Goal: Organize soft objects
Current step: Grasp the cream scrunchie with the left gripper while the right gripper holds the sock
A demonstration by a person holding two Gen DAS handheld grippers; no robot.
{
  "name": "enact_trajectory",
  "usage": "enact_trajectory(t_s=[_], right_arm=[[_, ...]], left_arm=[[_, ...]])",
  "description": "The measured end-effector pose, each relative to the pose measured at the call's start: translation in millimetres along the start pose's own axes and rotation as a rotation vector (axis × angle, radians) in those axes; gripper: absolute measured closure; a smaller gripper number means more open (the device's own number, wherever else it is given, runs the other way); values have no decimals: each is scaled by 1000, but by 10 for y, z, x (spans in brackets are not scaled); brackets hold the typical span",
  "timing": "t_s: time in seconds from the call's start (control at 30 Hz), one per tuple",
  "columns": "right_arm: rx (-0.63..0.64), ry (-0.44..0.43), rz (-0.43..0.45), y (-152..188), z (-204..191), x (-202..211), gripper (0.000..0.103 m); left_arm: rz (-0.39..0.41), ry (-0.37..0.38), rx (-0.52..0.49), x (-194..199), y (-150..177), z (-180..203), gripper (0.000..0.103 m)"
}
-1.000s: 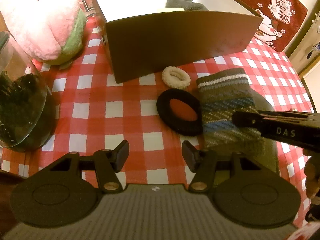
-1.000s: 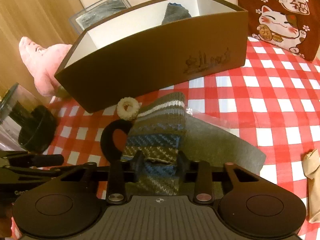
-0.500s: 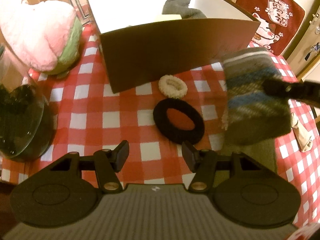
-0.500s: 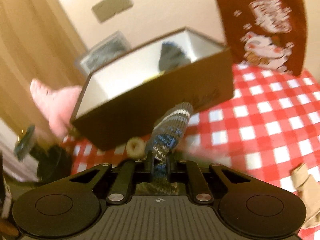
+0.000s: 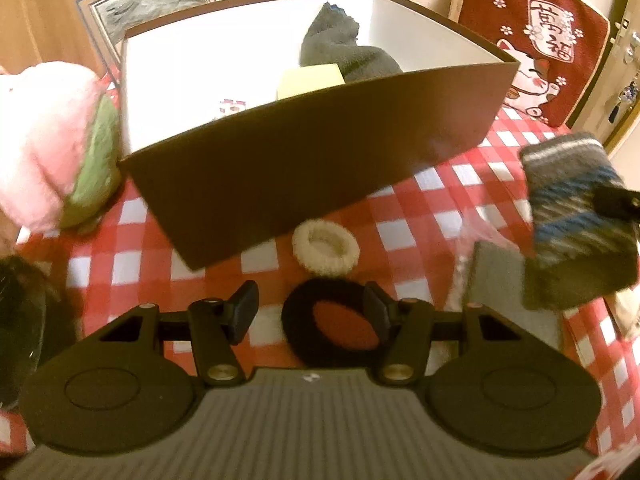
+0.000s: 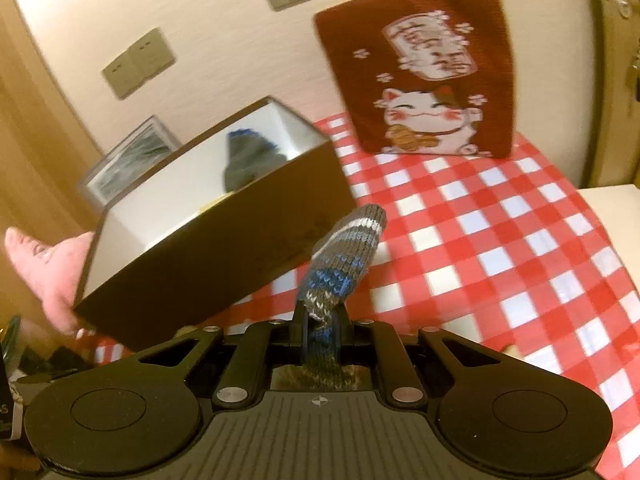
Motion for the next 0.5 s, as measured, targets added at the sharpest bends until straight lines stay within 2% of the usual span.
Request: enact_trajectory(t_s=[0.2, 0.37, 0.5], right_arm=[[-48, 26, 1, -34, 211, -2, 91], [-67, 41, -3, -28, 302, -28, 91], [-78, 44, -14, -25, 349, -64, 91]], left_arm=[[3, 3, -9, -210, -182, 29, 48], [-28, -12, -18, -397, -250, 50, 48], [-22, -32, -23, -473, -278, 43, 46]])
Point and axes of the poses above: each gripper's, at about its wrist camera, not at the fingertips, and x roughly against the way its jaws point, z to its right, y to its underside, the point moved 6 cm from there along -x, roughly the way its jaws point, and after that the axes turned 14 degrees about -z, right-handed, at the moved point
